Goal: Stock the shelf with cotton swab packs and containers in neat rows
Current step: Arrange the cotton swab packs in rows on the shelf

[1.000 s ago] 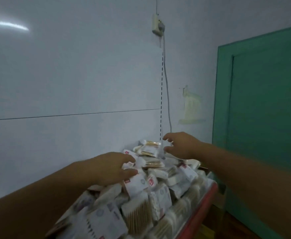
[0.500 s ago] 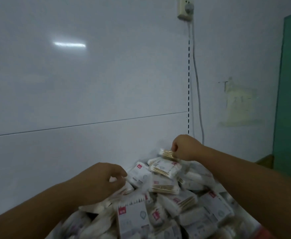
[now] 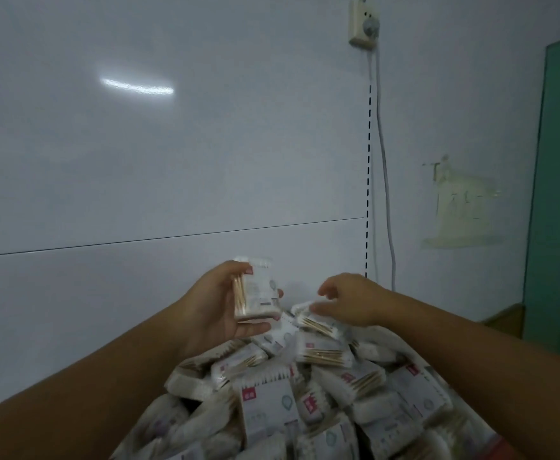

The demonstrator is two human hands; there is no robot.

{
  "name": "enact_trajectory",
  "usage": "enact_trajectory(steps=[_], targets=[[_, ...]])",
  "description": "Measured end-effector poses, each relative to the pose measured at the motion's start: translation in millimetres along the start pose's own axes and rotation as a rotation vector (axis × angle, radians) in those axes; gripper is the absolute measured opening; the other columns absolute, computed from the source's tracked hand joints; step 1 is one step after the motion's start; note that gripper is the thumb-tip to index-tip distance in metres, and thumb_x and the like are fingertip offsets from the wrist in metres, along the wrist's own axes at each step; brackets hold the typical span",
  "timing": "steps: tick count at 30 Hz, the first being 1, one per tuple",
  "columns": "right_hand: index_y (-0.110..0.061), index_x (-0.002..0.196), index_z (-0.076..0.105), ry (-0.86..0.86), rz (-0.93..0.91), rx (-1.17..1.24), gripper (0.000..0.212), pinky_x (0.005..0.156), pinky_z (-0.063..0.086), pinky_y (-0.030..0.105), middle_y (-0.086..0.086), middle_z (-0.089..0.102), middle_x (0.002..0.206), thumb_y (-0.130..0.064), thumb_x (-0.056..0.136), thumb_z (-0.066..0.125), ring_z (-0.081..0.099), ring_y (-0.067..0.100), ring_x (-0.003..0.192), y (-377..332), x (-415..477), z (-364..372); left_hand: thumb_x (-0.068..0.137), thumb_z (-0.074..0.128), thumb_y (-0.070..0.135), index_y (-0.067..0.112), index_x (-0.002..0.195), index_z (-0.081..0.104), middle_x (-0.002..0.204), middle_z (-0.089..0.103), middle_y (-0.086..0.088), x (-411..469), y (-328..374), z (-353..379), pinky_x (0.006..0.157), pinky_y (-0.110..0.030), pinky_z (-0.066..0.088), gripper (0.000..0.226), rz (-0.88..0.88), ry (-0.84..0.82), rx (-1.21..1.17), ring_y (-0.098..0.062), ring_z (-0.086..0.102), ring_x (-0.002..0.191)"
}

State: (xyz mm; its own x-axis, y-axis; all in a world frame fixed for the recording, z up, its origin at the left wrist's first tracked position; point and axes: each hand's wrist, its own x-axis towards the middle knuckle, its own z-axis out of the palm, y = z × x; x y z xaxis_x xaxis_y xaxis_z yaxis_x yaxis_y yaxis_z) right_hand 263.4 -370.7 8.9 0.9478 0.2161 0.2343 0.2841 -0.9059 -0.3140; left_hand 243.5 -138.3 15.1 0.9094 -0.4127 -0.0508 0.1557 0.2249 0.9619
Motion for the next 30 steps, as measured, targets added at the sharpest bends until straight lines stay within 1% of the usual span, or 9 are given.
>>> enact_trajectory(steps=[3, 8, 12, 16, 19, 23, 26, 28, 30], targets=[[-0.018, 0.130, 0.052, -0.133, 0.093, -0.141, 0.061, 0.093, 0.042, 0.028, 0.001, 0.052, 0.131, -0.048, 0.079, 0.070, 0.050, 0.016, 0.111, 10.1, 7.2, 14.0, 0.083, 0.049, 0.038, 0.005, 0.123, 0.059, 0.122, 0.063, -0.024, -12.1, 8.2, -13.9, 0.067, -0.041, 0.059, 0.053, 0.022, -0.043, -0.099, -0.040, 0.066, 0.099], [-0.027, 0.107, 0.061, 0.168, -0.041, 0.174, 0.041, 0.079, 0.048, 0.019, -0.007, 0.062, 0.109, -0.026, 0.070, 0.078, 0.057, 0.007, 0.093, -8.5, 7.0, 4.6, 0.093, 0.046, 0.051, 0.011, 0.115, 0.063, 0.101, 0.073, -0.017, -16.5, 6.4, -29.8, 0.054, -0.037, 0.059, 0.049, 0.009, 0.186, 0.067, -0.031, 0.073, 0.082], [-0.040, 0.099, 0.057, 0.156, -0.346, 0.323, 0.042, 0.078, 0.046, 0.007, -0.022, 0.060, 0.104, -0.030, 0.067, 0.082, 0.057, -0.007, 0.098, -61.3, -4.2, -0.4, 0.079, 0.056, 0.053, 0.012, 0.121, 0.061, 0.115, 0.069, -0.018, -14.3, 3.2, -30.1, 0.076, -0.044, 0.060, 0.059, -0.007, 0.038, 0.096, -0.031, 0.070, 0.097], [-0.043, 0.140, 0.035, 0.192, -0.403, 0.265, 0.079, 0.097, 0.038, 0.018, -0.018, 0.047, 0.140, -0.042, 0.073, 0.078, 0.044, -0.003, 0.122, -73.1, -12.9, -1.3, 0.069, 0.069, 0.015, 0.007, 0.121, 0.060, 0.107, 0.072, -0.017, -9.9, -2.7, -26.3, 0.067, -0.033, 0.061, 0.053, 0.117, 0.009, 0.109, -0.026, 0.072, 0.088], [-0.035, 0.147, 0.028, 0.086, -0.223, 0.025, 0.083, 0.105, 0.029, 0.025, -0.013, 0.035, 0.150, -0.057, 0.078, 0.067, 0.034, 0.007, 0.133, -51.0, -19.3, -4.4, 0.064, 0.069, 0.013, 0.007, 0.115, 0.063, 0.103, 0.073, -0.017, -12.2, -1.6, -42.8, 0.056, -0.030, 0.059, 0.052, 0.111, 0.076, 0.137, -0.027, 0.073, 0.083], [-0.027, 0.113, 0.068, -0.223, -0.111, -0.336, 0.046, 0.088, 0.048, 0.030, -0.008, 0.064, 0.114, -0.057, 0.078, 0.066, 0.057, 0.014, 0.104, -31.9, -28.3, 5.7, 0.062, 0.071, 0.014, 0.004, 0.114, 0.063, 0.103, 0.072, -0.018, -25.6, -3.5, -58.3, 0.054, -0.029, 0.058, 0.054, 0.083, 0.149, 0.151, -0.028, 0.073, 0.081], [-0.021, 0.085, 0.072, -0.162, -0.169, -0.305, 0.016, 0.067, 0.045, 0.023, -0.009, 0.066, 0.084, -0.034, 0.083, 0.063, 0.057, 0.010, 0.076, -27.1, -30.5, 11.4, 0.059, 0.073, 0.016, 0.004, 0.112, 0.064, 0.103, 0.073, -0.017, -43.9, -8.3, -53.4, 0.054, -0.029, 0.058, 0.056, 0.093, 0.210, 0.152, -0.027, 0.073, 0.082], [-0.018, 0.067, 0.065, -0.109, -0.218, -0.312, 0.020, 0.054, 0.037, 0.021, -0.004, 0.059, 0.064, -0.027, 0.084, 0.060, 0.049, 0.010, 0.059, -26.3, -30.8, 7.6, 0.056, 0.075, 0.017, 0.005, 0.111, 0.065, 0.104, 0.072, -0.017, -60.2, -9.9, -49.9, 0.058, -0.031, 0.059, 0.057, 0.103, 0.247, 0.151, -0.028, 0.073, 0.085], [-0.018, 0.068, 0.068, 0.016, -0.264, -0.164, 0.021, 0.056, 0.043, 0.019, -0.007, 0.065, 0.067, -0.028, 0.085, 0.061, 0.055, 0.005, 0.059, -26.6, -33.2, -0.5, 0.057, 0.076, 0.016, 0.006, 0.110, 0.066, 0.103, 0.073, -0.016, -77.4, -10.3, -46.3, 0.059, -0.031, 0.059, 0.054, 0.111, 0.293, 0.123, -0.028, 0.073, 0.085]])
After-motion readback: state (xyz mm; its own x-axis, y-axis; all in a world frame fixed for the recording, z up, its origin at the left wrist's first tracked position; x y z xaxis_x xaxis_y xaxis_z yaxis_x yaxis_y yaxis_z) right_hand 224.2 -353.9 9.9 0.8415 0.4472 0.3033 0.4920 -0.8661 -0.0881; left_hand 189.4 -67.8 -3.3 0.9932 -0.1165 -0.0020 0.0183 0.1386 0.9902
